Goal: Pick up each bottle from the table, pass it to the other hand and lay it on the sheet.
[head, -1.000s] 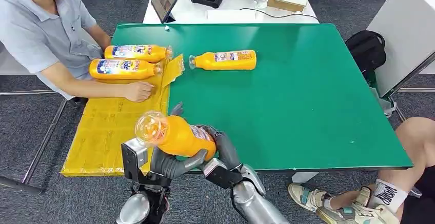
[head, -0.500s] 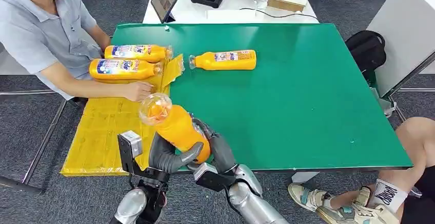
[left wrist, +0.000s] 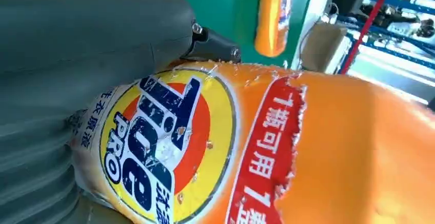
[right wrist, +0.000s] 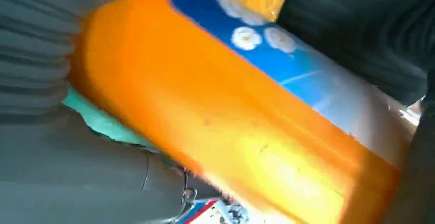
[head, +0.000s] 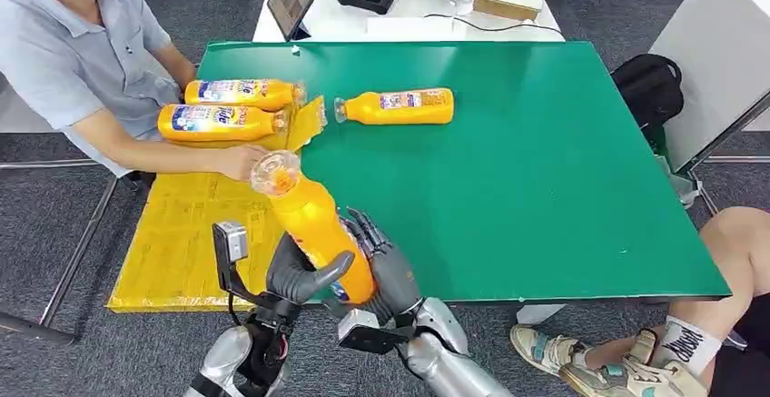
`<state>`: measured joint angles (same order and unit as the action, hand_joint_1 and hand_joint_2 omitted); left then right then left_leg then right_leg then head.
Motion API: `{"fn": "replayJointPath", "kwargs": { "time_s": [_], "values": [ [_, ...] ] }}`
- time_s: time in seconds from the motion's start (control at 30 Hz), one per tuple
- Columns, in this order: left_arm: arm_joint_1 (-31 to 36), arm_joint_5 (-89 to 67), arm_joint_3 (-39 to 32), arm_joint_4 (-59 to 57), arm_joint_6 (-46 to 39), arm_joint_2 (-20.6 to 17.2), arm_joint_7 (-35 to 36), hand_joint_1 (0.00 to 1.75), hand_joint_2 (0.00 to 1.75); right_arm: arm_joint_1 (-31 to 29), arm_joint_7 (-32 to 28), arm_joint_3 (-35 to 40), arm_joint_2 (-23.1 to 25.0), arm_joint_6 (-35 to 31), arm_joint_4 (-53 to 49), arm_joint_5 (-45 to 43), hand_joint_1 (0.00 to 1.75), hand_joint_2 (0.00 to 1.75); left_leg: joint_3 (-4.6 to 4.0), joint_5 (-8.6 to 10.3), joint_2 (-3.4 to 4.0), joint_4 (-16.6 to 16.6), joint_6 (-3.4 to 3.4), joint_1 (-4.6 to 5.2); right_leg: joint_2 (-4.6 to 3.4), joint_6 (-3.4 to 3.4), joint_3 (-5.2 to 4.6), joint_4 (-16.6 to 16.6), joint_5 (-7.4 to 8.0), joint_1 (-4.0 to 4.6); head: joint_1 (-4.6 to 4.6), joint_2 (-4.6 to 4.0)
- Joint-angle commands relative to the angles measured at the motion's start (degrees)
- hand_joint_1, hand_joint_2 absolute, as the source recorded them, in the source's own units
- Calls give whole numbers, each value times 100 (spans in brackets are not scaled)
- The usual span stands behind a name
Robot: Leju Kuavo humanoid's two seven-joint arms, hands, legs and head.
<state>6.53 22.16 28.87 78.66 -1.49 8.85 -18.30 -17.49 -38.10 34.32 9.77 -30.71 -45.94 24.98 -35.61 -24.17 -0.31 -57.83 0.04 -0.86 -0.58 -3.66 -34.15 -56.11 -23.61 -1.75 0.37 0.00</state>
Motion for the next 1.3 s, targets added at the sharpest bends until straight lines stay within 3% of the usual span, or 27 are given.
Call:
{"fn": "replayJointPath", "kwargs": {
  "time_s": [0.03, 0.1, 0.17, 0.3, 0.47, 0.57, 0.7, 0.77, 0.8, 1.3],
  "values": [
    [436, -1288, -459, -568, -1176, -177, -473, 175, 175, 403, -190, 251, -868, -396, -680, 437, 0, 0, 30, -8, -13, 5, 5, -6, 21, 20, 39, 10, -11, 11, 0, 0],
    [661, -1556, -828, -800, -1314, -240, -456, 175, 175, 766, -190, -39, -1043, -929, -1467, 805, 0, 0, 19, -3, -9, 7, 3, -2, 14, 13, 23, 8, -5, 5, -2, 0],
    [817, -1758, -1139, -998, -1371, -330, -427, 175, 175, 1105, -190, -427, -1028, -929, -1995, 936, 0, 0, 20, -1, -28, 6, 2, -4, 35, 19, 30, 5, -11, 8, -2, 0],
    [977, -3176, -1840, -1237, -1976, -507, -583, 175, 175, 1757, -190, -878, -1127, -493, -2635, 885, 0, 0, 17, -3, -10, 5, 2, -3, 13, 15, 19, 4, -6, 7, -2, 0],
    [1108, -3323, -2437, -1495, -1768, -496, -400, 175, 175, 2206, -190, -1175, -978, -194, -2761, 502, 0, 0, 20, -6, -8, 3, 5, -3, 15, 15, 22, 4, -9, 7, 0, 0],
    [1128, -3679, -2458, -1588, -2038, -546, -475, 175, 175, 2278, -174, -1124, -983, -92, -2759, 517, 0, 0, 25, -8, -7, 4, 4, -5, 14, 18, 29, 5, -10, 8, 2, 0],
    [1295, -5854, -2391, -2208, -2548, -791, 37, 175, 175, 2599, 17, -1069, -902, 628, -3052, -39, 0, 0, 17, -4, -5, 5, 1, -3, 11, 15, 17, 2, -7, 6, 0, 0],
    [1286, -6107, -2403, -2392, -2299, -891, 75, 175, 175, 2702, 163, -1039, -868, 872, -3059, -234, 0, 0, 30, -6, -13, 9, 1, -4, 19, 22, 32, 6, -12, 8, 2, 0],
    [1279, -6365, -2333, -2541, -2096, -1007, 31, 175, 175, 2714, 353, -1005, -827, 1308, -2892, -572, 0, 0, 17, -4, -4, 6, 1, -1, 8, 14, 16, 2, -7, 4, 0, 0],
    [1967, -7728, -2059, -3969, -2085, -1192, 274, 175, 175, 2321, 307, -823, -652, 1585, -2049, -777, 0, 0, 38, -3, 14, 9, 1, -6, -6, 18, 32, 6, 1, 8, 0, 0]
  ]
}}
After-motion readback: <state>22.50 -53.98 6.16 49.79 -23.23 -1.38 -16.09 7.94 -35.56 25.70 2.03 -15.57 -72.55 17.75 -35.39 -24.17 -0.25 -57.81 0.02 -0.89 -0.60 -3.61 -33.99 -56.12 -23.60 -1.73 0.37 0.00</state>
